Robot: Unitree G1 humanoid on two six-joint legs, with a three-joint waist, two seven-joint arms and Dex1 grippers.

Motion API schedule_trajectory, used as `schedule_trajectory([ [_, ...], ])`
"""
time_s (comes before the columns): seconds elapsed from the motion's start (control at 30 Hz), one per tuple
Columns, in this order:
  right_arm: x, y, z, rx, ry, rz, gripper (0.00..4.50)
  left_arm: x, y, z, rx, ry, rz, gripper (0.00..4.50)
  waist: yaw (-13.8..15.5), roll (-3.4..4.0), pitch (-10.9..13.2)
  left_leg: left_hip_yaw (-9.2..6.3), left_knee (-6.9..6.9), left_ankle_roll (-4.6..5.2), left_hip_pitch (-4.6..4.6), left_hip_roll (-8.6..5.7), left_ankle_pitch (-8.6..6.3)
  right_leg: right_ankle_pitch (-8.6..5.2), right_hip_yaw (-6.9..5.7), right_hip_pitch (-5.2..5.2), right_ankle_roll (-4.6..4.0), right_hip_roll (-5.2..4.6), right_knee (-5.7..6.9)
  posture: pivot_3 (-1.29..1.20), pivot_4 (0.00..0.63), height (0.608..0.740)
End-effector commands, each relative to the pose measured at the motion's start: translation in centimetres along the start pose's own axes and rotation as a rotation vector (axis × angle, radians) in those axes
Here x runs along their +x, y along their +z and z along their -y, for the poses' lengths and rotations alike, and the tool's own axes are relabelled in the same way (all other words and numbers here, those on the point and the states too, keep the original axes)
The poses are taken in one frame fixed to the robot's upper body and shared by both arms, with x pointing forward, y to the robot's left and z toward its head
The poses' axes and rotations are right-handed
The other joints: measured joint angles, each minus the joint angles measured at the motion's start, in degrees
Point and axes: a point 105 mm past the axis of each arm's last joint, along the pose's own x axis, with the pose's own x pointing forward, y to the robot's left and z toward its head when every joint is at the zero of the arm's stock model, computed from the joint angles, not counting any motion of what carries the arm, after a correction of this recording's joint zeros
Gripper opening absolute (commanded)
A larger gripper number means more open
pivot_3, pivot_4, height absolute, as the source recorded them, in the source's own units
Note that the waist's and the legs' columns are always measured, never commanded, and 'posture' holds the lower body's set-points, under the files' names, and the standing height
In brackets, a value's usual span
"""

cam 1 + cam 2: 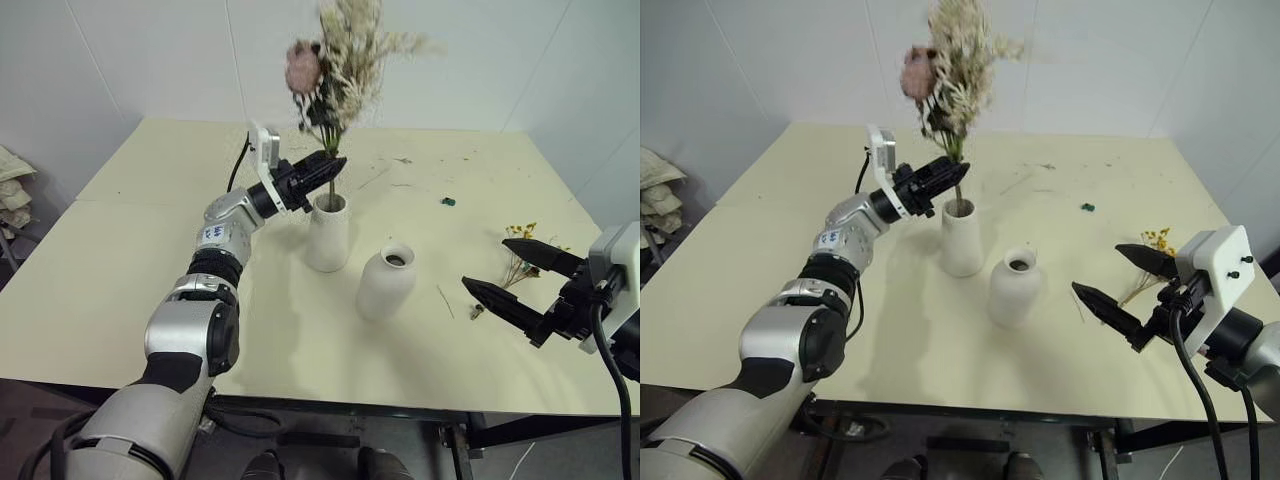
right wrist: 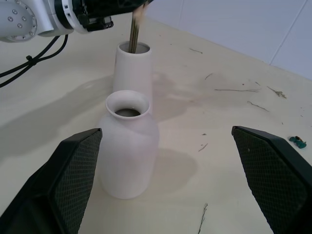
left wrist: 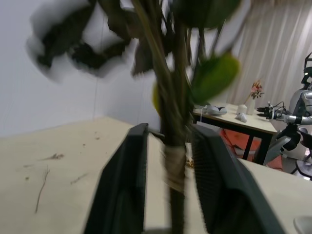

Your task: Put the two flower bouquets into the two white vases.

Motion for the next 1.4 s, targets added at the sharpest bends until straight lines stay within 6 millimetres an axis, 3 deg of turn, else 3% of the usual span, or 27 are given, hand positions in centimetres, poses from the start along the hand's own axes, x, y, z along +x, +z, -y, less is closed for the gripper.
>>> schedule_trajectory([
  [0.03,-0.2,1.3,-0.3,-0.05,0.0,0.043,4.5,0.5,1.2,0.3,0.045,-0.018,0.03,2.73,0.0,0.0,0.0,0.0,0.0,0.0,0.0,0.0,0.0,0.0,0.0,0.0,0.0,0.0,0.0,0.0,0.15,0.74],
  [0.23,0.0,1.4,-0.2,-0.05,0.003,0.042,4.5,0.2,1.4,0.7,0.06,-0.068,0.017,4.47,-0.03,0.0,0.0,0.0,0.0,0.0,0.0,0.0,0.0,0.0,0.0,0.0,0.0,0.0,-0.01,0.0,0.15,0.74],
  [0.57,0.1,1.3,0.0,-0.047,0.005,0.023,4.5,-3.7,0.5,0.1,0.209,-0.156,-0.247,4.47,-0.05,0.01,0.0,0.0,-0.01,0.0,0.02,0.01,0.0,-0.02,0.0,0.01,-0.03,0.0,0.01,0.0,0.15,0.74],
  [0.73,0.0,1.2,-0.1,-0.043,0.002,0.017,4.5,-5.0,1.4,-0.5,0.238,-0.155,-0.294,4.47,-0.01,0.0,0.0,-0.01,-0.01,0.01,0.0,0.01,0.0,-0.02,0.0,0.01,-0.04,0.0,0.0,0.0,0.15,0.74],
  [0.87,-0.2,0.9,-0.4,-0.041,-0.01,0.0,4.5,-7.6,2.1,-1.6,0.262,-0.111,-0.358,4.47,-0.19,0.01,0.0,-0.01,-0.02,0.01,0.0,0.02,-0.01,-0.02,0.0,0.01,-0.04,0.0,0.01,0.0,0.15,0.74],
  [1.1,-1.0,-0.4,-0.3,-0.007,-0.092,-0.073,4.5,-11.1,3.5,-1.7,0.262,-0.118,-0.354,4.47,-0.12,0.0,-0.01,0.0,-0.04,0.02,0.04,0.04,-0.01,-0.05,-0.01,0.01,-0.1,0.01,0.07,0.0,0.15,0.74],
  [1.27,-1.2,-0.9,0.7,0.03,-0.174,-0.107,4.5,-12.6,4.2,-0.9,0.235,-0.174,-0.294,4.47,-0.05,0.0,-0.01,-0.01,-0.01,0.02,0.03,0.05,-0.01,-0.07,-0.01,0.02,-0.23,0.01,0.06,0.0,0.15,0.74],
  [1.4,-1.3,-2.1,2.7,0.074,-0.279,-0.185,4.5,-12.9,4.3,-0.1,0.218,-0.218,-0.249,4.47,-0.07,0.0,-0.01,0.0,-0.01,0.02,0.04,0.05,-0.01,-0.07,-0.01,0.02,-0.26,0.01,0.06,0.0,0.15,0.74],
])
